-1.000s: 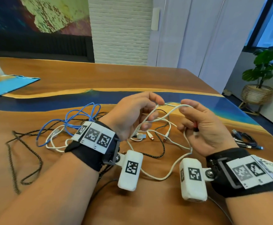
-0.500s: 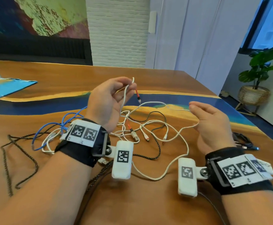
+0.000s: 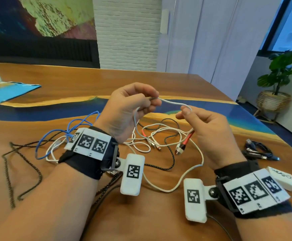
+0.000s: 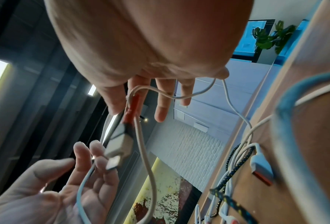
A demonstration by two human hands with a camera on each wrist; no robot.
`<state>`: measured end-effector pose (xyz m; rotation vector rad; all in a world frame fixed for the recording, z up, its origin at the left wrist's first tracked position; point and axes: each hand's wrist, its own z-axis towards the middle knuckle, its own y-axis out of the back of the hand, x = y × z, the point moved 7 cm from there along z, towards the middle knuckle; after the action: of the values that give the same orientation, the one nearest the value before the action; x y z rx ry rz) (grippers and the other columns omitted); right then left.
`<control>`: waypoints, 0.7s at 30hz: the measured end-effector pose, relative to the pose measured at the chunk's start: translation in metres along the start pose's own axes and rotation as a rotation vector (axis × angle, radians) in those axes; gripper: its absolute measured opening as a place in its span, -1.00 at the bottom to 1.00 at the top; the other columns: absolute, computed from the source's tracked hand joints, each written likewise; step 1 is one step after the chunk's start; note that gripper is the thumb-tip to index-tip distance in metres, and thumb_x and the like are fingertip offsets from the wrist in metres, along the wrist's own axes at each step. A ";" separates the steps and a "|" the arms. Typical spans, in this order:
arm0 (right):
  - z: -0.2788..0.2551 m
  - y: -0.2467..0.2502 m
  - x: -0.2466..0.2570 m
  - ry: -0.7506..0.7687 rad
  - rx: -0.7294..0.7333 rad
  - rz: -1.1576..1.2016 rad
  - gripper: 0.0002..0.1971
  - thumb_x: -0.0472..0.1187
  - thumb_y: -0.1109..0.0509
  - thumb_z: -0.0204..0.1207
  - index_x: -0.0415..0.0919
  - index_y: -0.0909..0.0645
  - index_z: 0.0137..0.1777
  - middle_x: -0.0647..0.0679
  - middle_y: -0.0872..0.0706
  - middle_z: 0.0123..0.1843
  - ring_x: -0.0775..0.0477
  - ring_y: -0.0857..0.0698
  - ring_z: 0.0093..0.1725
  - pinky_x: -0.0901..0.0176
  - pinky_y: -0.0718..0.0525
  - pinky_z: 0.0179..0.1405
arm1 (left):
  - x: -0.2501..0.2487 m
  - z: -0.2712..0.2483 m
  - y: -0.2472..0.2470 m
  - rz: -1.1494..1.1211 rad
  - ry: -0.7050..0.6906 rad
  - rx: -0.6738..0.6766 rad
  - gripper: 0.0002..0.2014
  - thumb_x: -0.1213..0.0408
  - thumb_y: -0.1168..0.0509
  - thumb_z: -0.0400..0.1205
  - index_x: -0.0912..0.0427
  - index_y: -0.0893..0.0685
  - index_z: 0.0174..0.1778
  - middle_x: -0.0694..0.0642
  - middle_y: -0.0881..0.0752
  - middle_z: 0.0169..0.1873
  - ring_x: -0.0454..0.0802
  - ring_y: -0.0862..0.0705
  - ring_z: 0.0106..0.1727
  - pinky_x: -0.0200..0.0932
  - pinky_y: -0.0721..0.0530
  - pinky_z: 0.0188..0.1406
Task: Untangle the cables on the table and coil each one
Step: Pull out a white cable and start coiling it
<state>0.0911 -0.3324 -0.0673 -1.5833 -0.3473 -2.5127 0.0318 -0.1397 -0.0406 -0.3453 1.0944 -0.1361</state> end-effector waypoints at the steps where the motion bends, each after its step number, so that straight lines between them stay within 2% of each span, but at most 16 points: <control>1: -0.001 0.002 0.001 -0.005 -0.002 0.022 -0.80 -0.07 -0.47 0.64 -0.07 -0.86 -0.16 0.05 -0.83 0.18 0.36 -0.70 0.23 0.42 -0.55 0.10 | -0.001 0.001 0.002 0.009 -0.011 -0.027 -0.74 0.62 -0.25 0.36 0.38 -0.72 -0.09 0.25 -0.78 -0.18 0.08 -0.80 -0.14 -0.17 -0.79 -0.09; 4: 0.000 0.006 0.000 -0.013 -0.031 0.053 -0.80 -0.11 -0.48 0.63 -0.10 -0.83 -0.20 0.03 -0.81 0.22 0.29 -0.66 0.32 0.19 -0.52 0.26 | -0.001 0.002 0.004 0.045 -0.019 -0.067 -0.73 0.66 -0.25 0.39 0.40 -0.72 -0.07 0.26 -0.79 -0.21 0.07 -0.80 -0.13 -0.17 -0.78 -0.10; 6: 0.002 0.009 -0.005 -0.033 -0.075 0.027 -0.84 -0.11 -0.49 0.62 -0.10 -0.85 -0.15 0.06 -0.78 0.26 0.24 -0.64 0.38 0.07 -0.52 0.38 | -0.003 0.002 0.005 0.058 -0.029 -0.089 -0.71 0.75 -0.17 0.50 0.39 -0.72 -0.09 0.25 -0.80 -0.22 0.06 -0.80 -0.14 -0.17 -0.78 -0.10; 8: 0.003 0.009 -0.009 -0.062 -0.069 -0.005 -0.86 -0.07 -0.50 0.61 -0.07 -0.86 -0.06 0.09 -0.78 0.23 0.22 -0.67 0.33 0.01 -0.56 0.41 | -0.006 0.002 0.008 0.013 -0.055 -0.124 -0.64 0.78 -0.08 0.56 0.36 -0.72 -0.14 0.24 -0.80 -0.19 0.10 -0.80 -0.11 -0.14 -0.78 -0.05; 9: 0.003 0.007 -0.011 -0.084 -0.042 -0.017 -0.86 -0.06 -0.49 0.62 -0.05 -0.86 -0.03 0.09 -0.80 0.14 0.22 -0.71 0.22 0.02 -0.61 0.35 | -0.008 0.003 0.009 -0.031 -0.074 -0.144 -0.64 0.76 -0.06 0.56 0.34 -0.71 -0.16 0.25 -0.80 -0.15 0.13 -0.80 -0.08 -0.11 -0.78 -0.01; 11: 0.003 0.003 -0.017 -0.128 0.011 -0.061 -0.87 -0.07 -0.48 0.63 -0.05 -0.85 -0.03 0.04 -0.83 0.00 0.24 -0.74 -0.03 0.22 -0.68 0.11 | -0.012 0.003 0.013 -0.106 -0.114 -0.189 -0.68 0.70 -0.06 0.58 0.34 -0.69 -0.17 0.27 -0.79 -0.07 0.20 -0.81 0.01 -0.05 -0.78 0.12; 12: 0.004 0.002 -0.020 -0.151 0.021 -0.079 -0.89 -0.08 -0.50 0.62 -0.04 -0.85 -0.04 0.02 -0.84 0.03 0.24 -0.76 -0.02 0.28 -0.69 0.06 | -0.014 0.003 0.015 -0.131 -0.129 -0.216 -0.68 0.67 -0.05 0.59 0.34 -0.69 -0.16 0.28 -0.80 -0.04 0.23 -0.82 0.06 -0.03 -0.77 0.19; 13: 0.004 0.003 -0.024 -0.180 0.022 -0.090 -0.94 -0.08 -0.56 0.57 0.00 -0.85 -0.03 0.01 -0.84 0.09 0.18 -0.77 0.06 0.19 -0.73 0.12 | -0.015 0.002 0.017 -0.156 -0.140 -0.240 -0.68 0.65 -0.04 0.60 0.34 -0.69 -0.16 0.28 -0.80 -0.01 0.24 -0.83 0.11 -0.01 -0.77 0.24; 14: 0.004 0.004 -0.029 -0.209 0.014 -0.092 -0.88 -0.06 -0.62 0.48 0.09 -0.85 0.01 0.01 -0.84 0.15 0.07 -0.78 0.17 0.00 -0.75 0.23 | -0.015 0.003 0.018 -0.182 -0.148 -0.253 -0.68 0.64 -0.03 0.61 0.35 -0.69 -0.15 0.28 -0.80 0.02 0.25 -0.83 0.16 0.02 -0.75 0.29; 15: 0.004 0.006 -0.034 -0.226 0.002 -0.105 -0.75 -0.06 -0.65 0.40 0.18 -0.83 0.07 0.02 -0.83 0.20 -0.02 -0.77 0.25 -0.15 -0.73 0.30 | -0.015 0.003 0.018 -0.204 -0.149 -0.252 -0.69 0.62 -0.03 0.62 0.35 -0.69 -0.14 0.30 -0.80 0.06 0.26 -0.82 0.20 0.04 -0.74 0.33; 16: 0.004 0.008 -0.036 -0.228 -0.018 -0.108 -0.65 -0.09 -0.67 0.36 0.24 -0.80 0.13 0.03 -0.81 0.25 -0.02 -0.75 0.29 -0.18 -0.71 0.33 | -0.014 0.003 0.016 -0.214 -0.144 -0.236 -0.70 0.61 -0.04 0.63 0.36 -0.69 -0.12 0.32 -0.79 0.11 0.27 -0.80 0.24 0.07 -0.72 0.37; 19: 0.000 0.016 -0.012 -0.099 -0.143 -0.208 -0.66 -0.23 -0.61 0.48 0.18 -0.78 0.18 0.07 -0.68 0.46 0.18 -0.60 0.44 0.03 -0.55 0.47 | -0.012 0.001 0.003 -0.158 -0.108 -0.131 -0.81 0.49 -0.18 0.55 0.33 -0.71 -0.11 0.30 -0.77 0.25 0.23 -0.75 0.36 0.11 -0.64 0.48; 20: -0.003 0.015 0.000 -0.031 -0.168 -0.203 -0.71 -0.22 -0.59 0.52 0.15 -0.78 0.17 0.09 -0.69 0.45 0.21 -0.58 0.47 0.06 -0.51 0.52 | -0.010 0.000 -0.002 -0.110 -0.091 -0.087 -0.83 0.43 -0.23 0.52 0.31 -0.73 -0.11 0.27 -0.76 0.30 0.21 -0.73 0.40 0.13 -0.60 0.52; 21: -0.005 0.010 0.010 0.034 -0.144 -0.153 -0.75 -0.20 -0.57 0.55 0.10 -0.78 0.18 0.11 -0.75 0.38 0.23 -0.62 0.43 0.10 -0.55 0.49 | -0.008 -0.001 -0.007 -0.057 -0.070 -0.035 -0.84 0.37 -0.29 0.51 0.30 -0.75 -0.10 0.25 -0.74 0.35 0.18 -0.70 0.43 0.13 -0.56 0.55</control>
<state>0.0851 -0.3434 -0.0590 -1.6191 -0.2995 -2.7332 0.0274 -0.1447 -0.0318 -0.4101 1.0194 -0.1542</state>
